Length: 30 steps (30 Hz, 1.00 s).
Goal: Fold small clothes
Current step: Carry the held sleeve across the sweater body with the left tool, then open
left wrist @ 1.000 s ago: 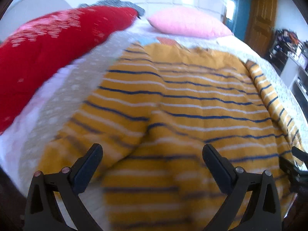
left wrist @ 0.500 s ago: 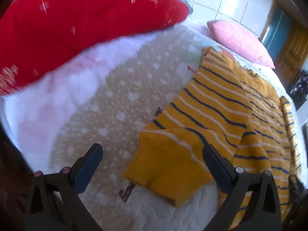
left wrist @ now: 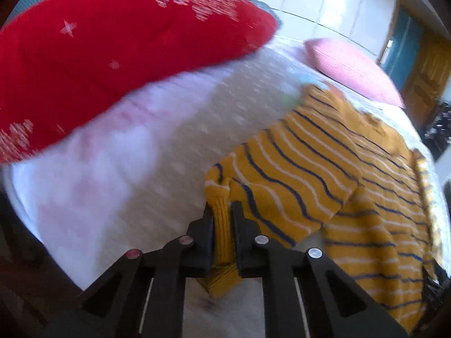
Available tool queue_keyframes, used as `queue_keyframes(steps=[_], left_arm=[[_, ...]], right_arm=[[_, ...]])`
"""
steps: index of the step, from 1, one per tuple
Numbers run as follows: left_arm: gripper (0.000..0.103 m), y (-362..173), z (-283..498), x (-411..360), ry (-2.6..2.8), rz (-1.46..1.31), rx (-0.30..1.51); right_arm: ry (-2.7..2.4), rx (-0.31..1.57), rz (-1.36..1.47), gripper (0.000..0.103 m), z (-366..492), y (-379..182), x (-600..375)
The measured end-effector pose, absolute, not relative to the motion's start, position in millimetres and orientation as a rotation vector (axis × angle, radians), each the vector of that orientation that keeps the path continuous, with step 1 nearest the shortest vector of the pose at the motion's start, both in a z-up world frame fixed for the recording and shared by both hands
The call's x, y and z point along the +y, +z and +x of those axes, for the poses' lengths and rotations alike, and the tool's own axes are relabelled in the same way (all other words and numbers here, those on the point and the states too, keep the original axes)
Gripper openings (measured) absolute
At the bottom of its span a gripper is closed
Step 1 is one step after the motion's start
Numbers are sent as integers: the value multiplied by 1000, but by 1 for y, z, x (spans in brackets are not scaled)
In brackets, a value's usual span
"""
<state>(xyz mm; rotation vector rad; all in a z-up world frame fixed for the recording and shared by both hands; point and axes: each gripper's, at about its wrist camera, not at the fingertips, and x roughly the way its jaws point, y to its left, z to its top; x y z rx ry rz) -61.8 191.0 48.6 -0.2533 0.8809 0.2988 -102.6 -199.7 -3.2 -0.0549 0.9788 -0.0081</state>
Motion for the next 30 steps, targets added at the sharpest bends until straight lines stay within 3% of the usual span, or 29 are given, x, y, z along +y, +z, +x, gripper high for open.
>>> queue_keyframes(steps=[7,12,21,30], left_arm=[[11,88,-35,283,575,-197,835],[11,114,-20,268,537,-139,806],[11,155,35,112,116,-117,803],[11,131,95,-100,-276,-34,906]], right_arm=[[-18,968,-63,103,-100,-5,-199],[-17,955,-62,103,-102,-6,-199],[-7,921,-51,103,-108,-6,-201],[11,893,-37,103,-113,-5,-202]])
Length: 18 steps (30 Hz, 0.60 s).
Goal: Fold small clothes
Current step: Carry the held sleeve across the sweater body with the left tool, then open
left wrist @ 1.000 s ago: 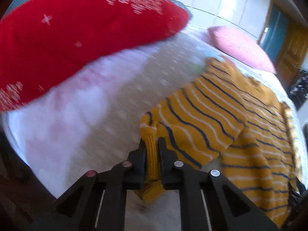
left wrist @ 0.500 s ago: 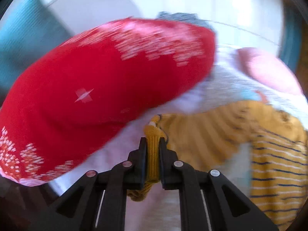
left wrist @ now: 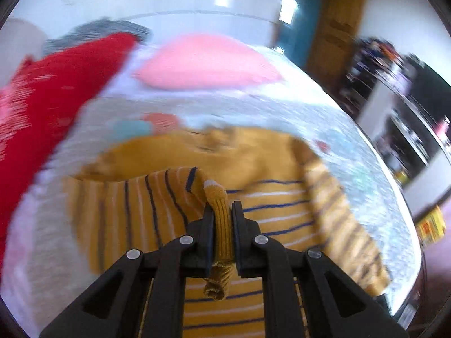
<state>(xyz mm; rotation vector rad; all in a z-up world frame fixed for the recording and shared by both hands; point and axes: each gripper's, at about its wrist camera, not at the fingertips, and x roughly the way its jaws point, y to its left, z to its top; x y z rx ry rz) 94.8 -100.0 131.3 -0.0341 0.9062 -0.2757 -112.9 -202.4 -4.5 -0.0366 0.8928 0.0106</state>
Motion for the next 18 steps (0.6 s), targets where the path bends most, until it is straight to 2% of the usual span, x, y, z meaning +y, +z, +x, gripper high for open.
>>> queue_keyframes(steps=[6,8,10,12,14,16,18], left_arm=[[11,85,119,-172,-432,-50,1048],[17,79,122,-175,-472,-98,1088],[41,84,119,-170,-490,-136,1077],[56,96,110,-157,-493,-149,1044],[63,109,96,-143,-497,-149,1008],[76,119,77,-123,-469,-123,962],[81,126,52,-94,-390,-77,914]], right_arm=[[29,874,-19,103,-116,-4,-204],[31,870,-16,103,-117,-4,-204],[31,868,-16,103,-117,-3,-204],[31,866,-16,103,-118,-3,-204],[31,866,-18,103,-118,-3,-203],[29,863,-19,103,-118,-3,-203],[28,858,-21,103,-120,-3,-203]])
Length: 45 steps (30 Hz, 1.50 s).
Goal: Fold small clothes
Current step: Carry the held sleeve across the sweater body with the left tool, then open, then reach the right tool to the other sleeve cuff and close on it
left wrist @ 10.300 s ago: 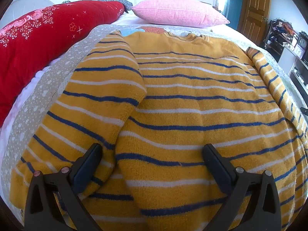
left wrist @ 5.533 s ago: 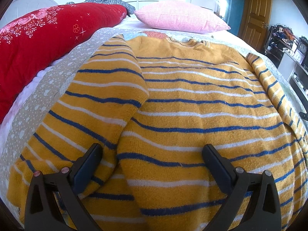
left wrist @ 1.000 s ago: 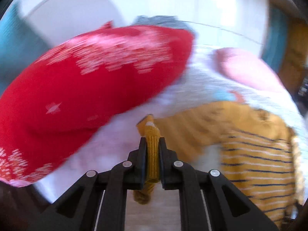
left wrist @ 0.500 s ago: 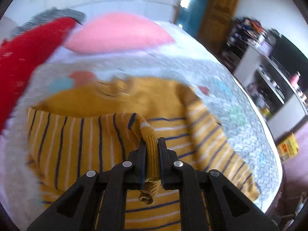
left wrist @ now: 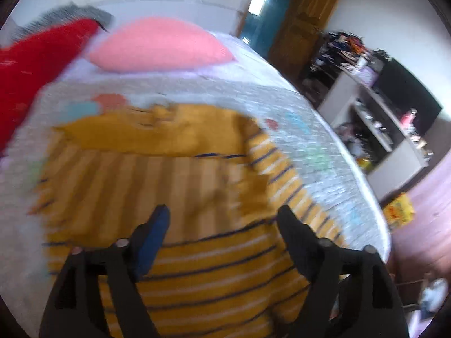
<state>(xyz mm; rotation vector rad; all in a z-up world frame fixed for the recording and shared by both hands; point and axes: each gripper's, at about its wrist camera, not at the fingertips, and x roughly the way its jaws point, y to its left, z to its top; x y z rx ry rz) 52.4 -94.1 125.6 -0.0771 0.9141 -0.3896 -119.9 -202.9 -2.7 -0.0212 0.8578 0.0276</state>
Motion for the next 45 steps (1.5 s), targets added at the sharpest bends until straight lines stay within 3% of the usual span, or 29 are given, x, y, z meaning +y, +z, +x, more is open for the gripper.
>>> queue_keyframes(steps=[6,12,14,15,16,17,25,27,29,31,33,34,39,45], left_arm=[[82,93,-9,-2,-115,-20,938],[81,28,-52,60,-103,-305,1080],[72,28,-63,53,-98,-264,1034],[48,27,-66,48,-96,-241,1029],[15,27,-66,42,-89,-223,1032],[9,25,-66,41,-76,-218,1037],[9,36,-108,84,102,-386,940],[12,45,-124,89,98,-413,919],[29,60,-143,83,124,-362,869],[74,72,-162,79,144,-341,813],[88,80,-176,78,135,-361,762],[88,82,-181,75,125,-360,746],[88,75,-181,53,29,-344,814],[88,55,-177,15,-110,-355,911]], right_arm=[[23,854,-29,103,-122,-3,-203],[5,839,-47,103,-125,-4,-199],[-2,835,-57,103,-126,-5,-198],[-5,835,-60,103,-126,-5,-198],[-7,836,-63,103,-125,-5,-197],[-9,837,-64,103,-125,-5,-197],[-36,848,-92,103,-127,-6,-193],[-35,862,-86,103,-125,-6,-194],[-29,892,-81,103,-121,-5,-196],[-22,962,-88,102,-115,1,-196],[-14,1034,-29,94,-117,17,-202],[6,1035,0,89,-124,27,-206],[-63,970,-15,90,-173,64,-235],[-188,987,275,90,-201,60,-308]])
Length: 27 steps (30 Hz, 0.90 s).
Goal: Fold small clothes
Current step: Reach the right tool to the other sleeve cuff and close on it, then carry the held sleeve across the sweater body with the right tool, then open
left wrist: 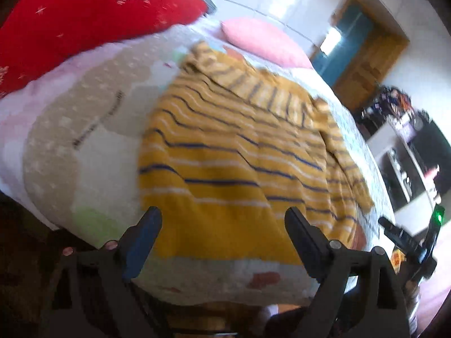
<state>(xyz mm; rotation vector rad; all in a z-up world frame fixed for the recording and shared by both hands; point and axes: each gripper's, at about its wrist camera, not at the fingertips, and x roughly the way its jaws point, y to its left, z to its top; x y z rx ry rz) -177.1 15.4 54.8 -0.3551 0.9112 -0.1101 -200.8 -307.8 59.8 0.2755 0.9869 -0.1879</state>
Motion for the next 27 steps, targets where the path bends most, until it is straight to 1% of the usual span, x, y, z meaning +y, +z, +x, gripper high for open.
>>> queue_keyframes(steps=[3,4,10,12,14,15,16,19,27], left_arm=[[88,53,-180,-1,-130,-320,928],[88,52,-181,-6,-133,-308,932],[88,46,-181,-26,-146,-265,970],[88,45,-181,-31,-150,-256,980],[88,45,-181,-35,-151,-243,983],[88,46,-182,-38,-147,-233,984],[88,46,-182,-39,-144,-228,985],[88,48,-182,-40,-139,-221,984],[88,49,-179,-32,-142,-249,966]], right_arm=[[-188,996,474,90,-202,43,-339],[-186,988,493,90,-201,43,-343],[-163,961,449,91,-167,41,-343],[-163,967,425,89,-152,36,-340],[-165,966,388,73,-138,32,-335],[-162,975,372,44,-130,32,-333],[-141,990,372,10,-123,32,-333],[-123,968,355,10,-109,46,-341],[-425,742,213,9,-86,160,-419]])
